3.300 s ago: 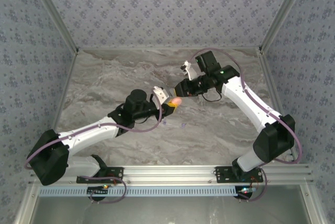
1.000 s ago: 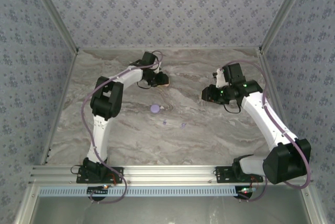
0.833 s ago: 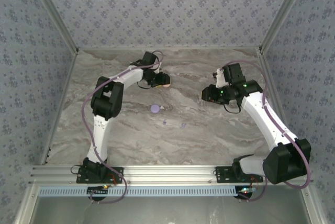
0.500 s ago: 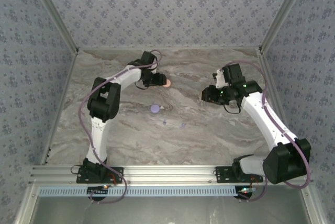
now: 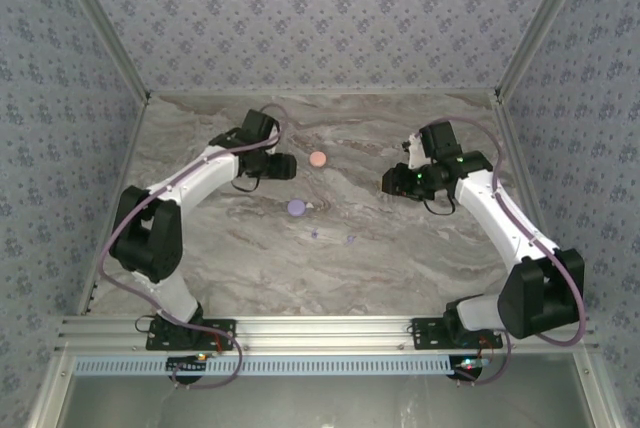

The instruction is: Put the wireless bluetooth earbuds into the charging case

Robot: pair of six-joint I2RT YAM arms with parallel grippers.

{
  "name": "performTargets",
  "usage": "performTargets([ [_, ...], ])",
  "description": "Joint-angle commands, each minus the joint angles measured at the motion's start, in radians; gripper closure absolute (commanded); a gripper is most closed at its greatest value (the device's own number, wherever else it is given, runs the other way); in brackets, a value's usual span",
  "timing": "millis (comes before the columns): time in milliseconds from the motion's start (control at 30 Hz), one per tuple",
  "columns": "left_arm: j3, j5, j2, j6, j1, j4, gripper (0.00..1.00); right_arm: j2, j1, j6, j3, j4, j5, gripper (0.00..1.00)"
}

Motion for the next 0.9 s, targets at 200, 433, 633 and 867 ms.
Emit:
performTargets([
  [200, -0.023, -0.143, 0.002, 0.139, -0.157, -0.075, 0.21, 0.011, -0.004, -0.019, -0.023, 0.014, 0.004, 0.57],
  [433, 0.051, -0.168, 0.108, 0.199, -0.203, -0.128, 0.19, 0.007, -0.002, -0.018, -0.038, 0.014, 0.006, 0.56],
  [633, 0.100, -0.167, 0.176, 0.229, -0.205, -0.168, 0.19, 0.002, -0.002, -0.021, -0.045, 0.011, 0.011, 0.54],
  [867, 0.121, -0.164, 0.243, 0.238, -0.207, -0.197, 0.19, 0.002, -0.002, -0.022, -0.043, 0.008, 0.017, 0.54],
])
